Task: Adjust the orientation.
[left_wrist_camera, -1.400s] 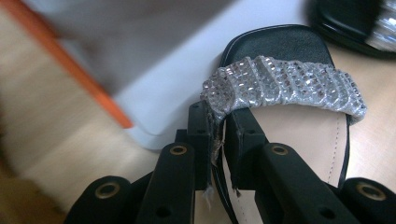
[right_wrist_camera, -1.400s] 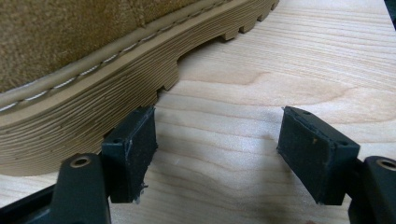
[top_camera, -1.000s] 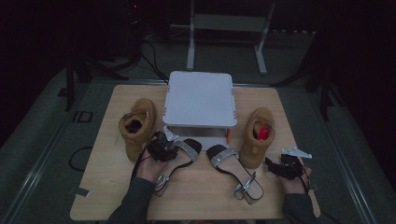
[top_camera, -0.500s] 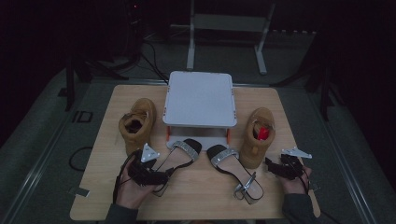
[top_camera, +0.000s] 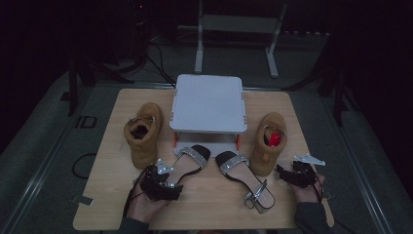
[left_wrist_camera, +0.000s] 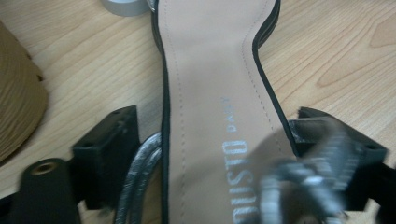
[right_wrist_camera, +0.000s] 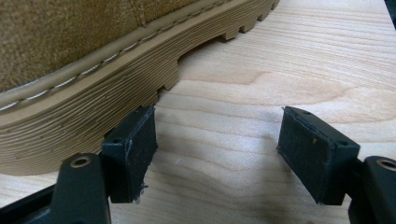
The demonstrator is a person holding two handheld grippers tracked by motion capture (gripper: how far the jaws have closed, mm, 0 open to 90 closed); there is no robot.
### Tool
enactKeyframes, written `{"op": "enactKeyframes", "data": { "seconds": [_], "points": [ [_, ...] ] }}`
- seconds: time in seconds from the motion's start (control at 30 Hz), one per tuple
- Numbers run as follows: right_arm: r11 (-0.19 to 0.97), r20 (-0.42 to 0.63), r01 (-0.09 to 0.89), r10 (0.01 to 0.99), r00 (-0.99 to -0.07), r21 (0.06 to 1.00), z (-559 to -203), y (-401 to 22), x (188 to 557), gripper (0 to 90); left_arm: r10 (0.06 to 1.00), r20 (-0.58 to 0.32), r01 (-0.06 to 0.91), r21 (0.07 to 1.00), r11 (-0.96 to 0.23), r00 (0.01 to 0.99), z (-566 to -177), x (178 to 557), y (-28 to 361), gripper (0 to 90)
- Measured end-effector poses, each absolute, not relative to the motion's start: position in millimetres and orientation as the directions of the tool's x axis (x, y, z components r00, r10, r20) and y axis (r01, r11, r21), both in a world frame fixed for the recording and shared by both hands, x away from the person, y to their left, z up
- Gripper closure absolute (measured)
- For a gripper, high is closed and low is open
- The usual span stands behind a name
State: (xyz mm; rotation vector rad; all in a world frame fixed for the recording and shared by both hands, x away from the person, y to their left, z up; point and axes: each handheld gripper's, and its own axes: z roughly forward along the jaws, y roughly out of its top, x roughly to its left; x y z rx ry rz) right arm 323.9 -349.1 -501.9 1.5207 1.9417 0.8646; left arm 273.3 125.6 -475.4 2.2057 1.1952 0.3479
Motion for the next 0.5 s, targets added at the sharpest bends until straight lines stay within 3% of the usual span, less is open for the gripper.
{"op": "enactKeyframes", "data": {
  "seconds": [0.23, 0.4, 0.5],
  "points": [
    [0.165, -0.016, 0.639, 0.972, -0.233, 0.751, -501.9, -349.1, 323.9, 27.8, 0.811, -0.055, 0.673, 0.593, -0.443, 0.583, -478.4, 273.3, 121.9, 19.9],
    [0.165, -0.016, 0.639, 0.972, -0.233, 0.751, -501.9, -349.1, 323.9, 27.8, 0.828, -0.065, 0.686, 0.598, -0.414, 0.557, -474.9, 270.3, 122.3, 30.1],
    [0.165, -0.016, 0.639, 0.972, -0.233, 0.751, -501.9, -349.1, 323.9, 27.8, 0.834, -0.065, 0.687, 0.605, -0.404, 0.547, -474.4, 268.7, 121.2, 31.2]
  ]
}}
